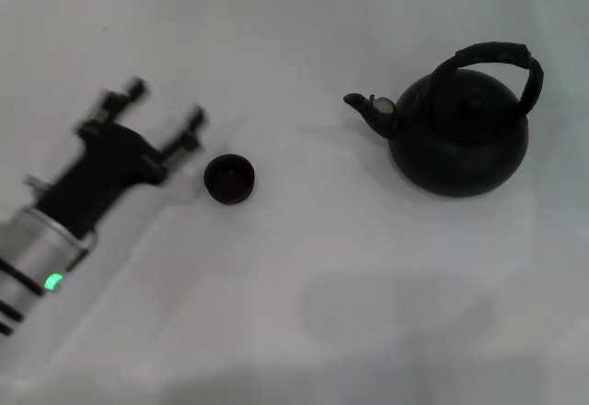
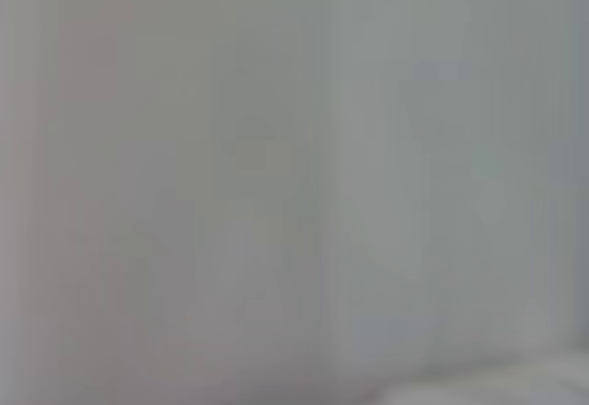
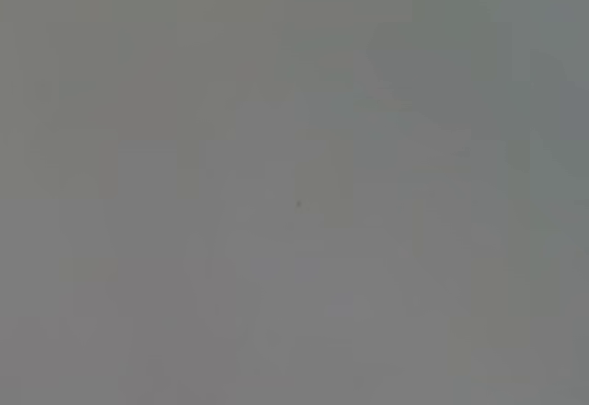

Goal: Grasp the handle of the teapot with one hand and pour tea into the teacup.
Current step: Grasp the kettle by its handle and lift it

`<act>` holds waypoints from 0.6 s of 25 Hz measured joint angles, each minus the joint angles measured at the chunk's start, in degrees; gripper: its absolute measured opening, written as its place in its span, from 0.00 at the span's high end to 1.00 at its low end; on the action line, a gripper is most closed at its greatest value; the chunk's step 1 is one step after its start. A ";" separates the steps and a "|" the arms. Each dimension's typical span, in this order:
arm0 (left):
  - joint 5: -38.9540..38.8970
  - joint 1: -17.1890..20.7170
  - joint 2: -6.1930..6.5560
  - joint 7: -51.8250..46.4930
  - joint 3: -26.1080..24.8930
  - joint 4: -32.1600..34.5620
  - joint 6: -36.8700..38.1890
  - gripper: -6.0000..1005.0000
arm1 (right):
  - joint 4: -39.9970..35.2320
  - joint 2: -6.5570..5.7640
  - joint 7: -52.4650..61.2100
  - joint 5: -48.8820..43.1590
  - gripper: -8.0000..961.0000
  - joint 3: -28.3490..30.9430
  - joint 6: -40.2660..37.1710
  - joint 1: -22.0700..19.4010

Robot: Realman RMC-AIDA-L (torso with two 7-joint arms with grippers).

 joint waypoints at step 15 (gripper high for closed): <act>-29.57 4.14 -0.05 -0.07 -6.20 0.59 -10.80 0.12 | -19.18 -0.73 19.09 -3.75 0.26 -12.18 -1.86 -21.74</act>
